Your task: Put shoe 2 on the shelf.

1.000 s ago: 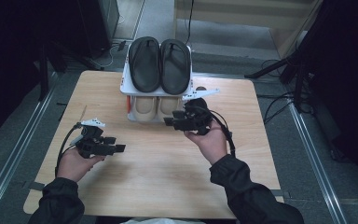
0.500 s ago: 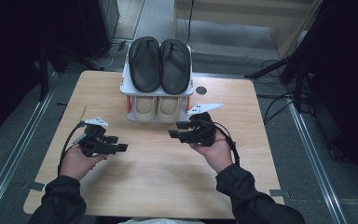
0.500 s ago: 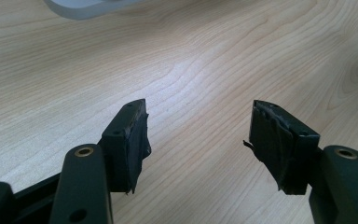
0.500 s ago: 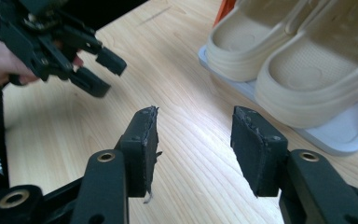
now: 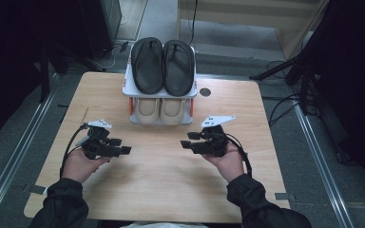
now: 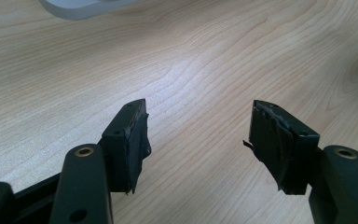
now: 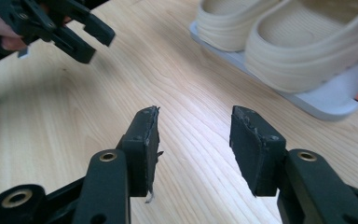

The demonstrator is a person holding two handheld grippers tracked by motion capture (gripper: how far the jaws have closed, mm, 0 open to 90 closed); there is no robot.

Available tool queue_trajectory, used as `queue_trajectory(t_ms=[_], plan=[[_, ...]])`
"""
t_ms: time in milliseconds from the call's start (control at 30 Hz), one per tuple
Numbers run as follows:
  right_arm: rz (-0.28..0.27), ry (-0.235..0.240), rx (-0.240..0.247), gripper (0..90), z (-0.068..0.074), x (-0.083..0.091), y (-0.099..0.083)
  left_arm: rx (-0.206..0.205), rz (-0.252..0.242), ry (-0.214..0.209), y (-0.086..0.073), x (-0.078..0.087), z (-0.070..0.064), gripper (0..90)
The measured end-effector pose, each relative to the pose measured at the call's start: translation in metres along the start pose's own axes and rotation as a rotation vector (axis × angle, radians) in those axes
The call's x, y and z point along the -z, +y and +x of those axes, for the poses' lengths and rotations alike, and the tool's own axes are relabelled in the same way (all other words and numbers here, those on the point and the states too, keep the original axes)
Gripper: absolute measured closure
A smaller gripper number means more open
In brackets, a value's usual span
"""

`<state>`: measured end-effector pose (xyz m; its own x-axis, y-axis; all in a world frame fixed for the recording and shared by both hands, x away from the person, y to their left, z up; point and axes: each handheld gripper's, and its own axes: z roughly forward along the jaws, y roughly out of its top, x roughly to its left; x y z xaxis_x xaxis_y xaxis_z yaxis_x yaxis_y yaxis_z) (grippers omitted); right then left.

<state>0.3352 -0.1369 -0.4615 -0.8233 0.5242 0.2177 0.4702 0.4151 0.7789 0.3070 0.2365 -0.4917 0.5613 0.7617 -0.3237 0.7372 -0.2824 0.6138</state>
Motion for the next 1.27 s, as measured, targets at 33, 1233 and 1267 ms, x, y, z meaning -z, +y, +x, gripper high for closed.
queue_trajectory(t_ms=[33, 1233, 1267], plan=[[-0.002, -0.008, 0.005, 52.7, -0.002, 0.001, -0.002, 0.001, 0.000, 0.000, 0.000, 0.000, 0.000, 38.0], [-0.056, -0.100, -0.150, 52.3, -0.049, 0.022, -0.032, -0.017, 0.001, -0.003, 0.001, 0.002, 0.000, 37.9], [-0.057, -0.100, -0.149, 52.3, -0.049, 0.022, -0.032, -0.017, 0.001, -0.002, 0.001, 0.002, 0.000, 37.8]])
